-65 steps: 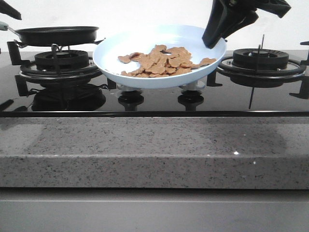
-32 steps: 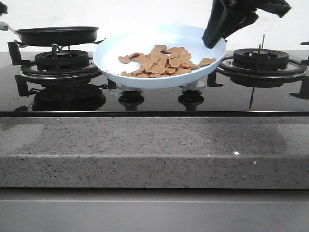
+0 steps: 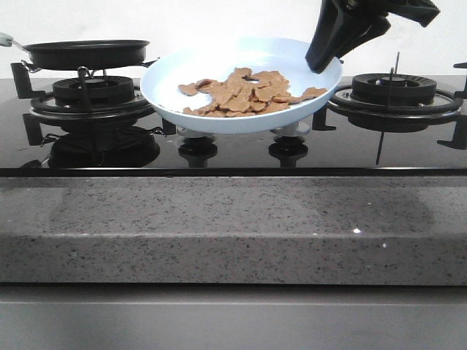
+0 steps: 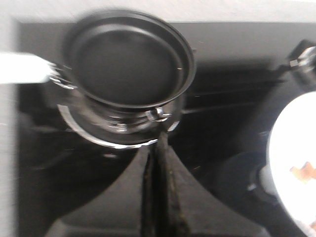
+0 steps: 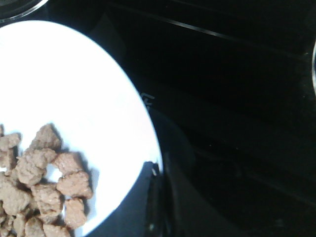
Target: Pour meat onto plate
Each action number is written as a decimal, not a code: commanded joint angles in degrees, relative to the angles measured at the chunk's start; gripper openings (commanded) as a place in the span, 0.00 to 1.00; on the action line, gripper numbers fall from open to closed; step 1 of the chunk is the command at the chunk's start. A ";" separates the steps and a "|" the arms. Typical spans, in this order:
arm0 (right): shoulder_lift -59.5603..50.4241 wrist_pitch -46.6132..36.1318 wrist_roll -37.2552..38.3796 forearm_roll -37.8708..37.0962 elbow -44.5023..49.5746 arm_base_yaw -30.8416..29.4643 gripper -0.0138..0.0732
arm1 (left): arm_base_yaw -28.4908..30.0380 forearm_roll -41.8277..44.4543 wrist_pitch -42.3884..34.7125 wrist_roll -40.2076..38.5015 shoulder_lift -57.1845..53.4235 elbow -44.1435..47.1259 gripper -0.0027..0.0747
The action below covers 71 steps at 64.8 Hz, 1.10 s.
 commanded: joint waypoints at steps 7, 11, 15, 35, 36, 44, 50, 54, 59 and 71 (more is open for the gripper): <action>-2.93 -2.92 -0.28 1.72 -1.45 0.12 0.09 | -5.12 21.66 -8.47 -15.93 -12.51 5.39 0.01; -2.93 -2.92 -0.28 1.72 -1.45 0.12 0.09 | -6.09 27.23 -9.12 -19.85 -15.83 8.53 0.01; -2.93 -2.92 -0.28 1.72 -1.45 0.12 0.09 | -6.53 29.02 -10.31 -21.25 -19.17 11.51 0.01; -2.93 -2.92 -0.28 1.72 -1.45 0.12 0.09 | -6.68 29.03 -21.22 -21.25 -38.79 28.80 0.01; -2.93 -2.92 -0.28 1.72 -1.45 0.12 0.09 | -6.68 28.87 -21.61 -21.25 -39.55 29.12 0.01; -2.93 -2.92 -0.28 1.72 -1.45 0.12 0.09 | -6.68 28.29 -22.67 -21.25 -44.75 32.92 0.01; -2.93 -2.92 -0.28 1.72 -1.45 0.12 0.09 | -6.68 28.29 -22.67 -21.25 -46.70 33.87 0.01; -2.93 -2.92 -0.28 1.72 -1.45 0.12 0.09 | -6.68 28.29 -23.16 -21.25 -46.91 33.87 0.01; -2.93 -2.92 -0.28 1.72 -1.45 0.12 0.09 | -6.68 28.29 -24.00 -21.25 -46.91 33.87 0.01; -2.93 -3.02 -0.28 1.74 -1.45 0.12 0.09 | -6.68 28.29 -24.79 -21.25 -46.91 33.87 0.01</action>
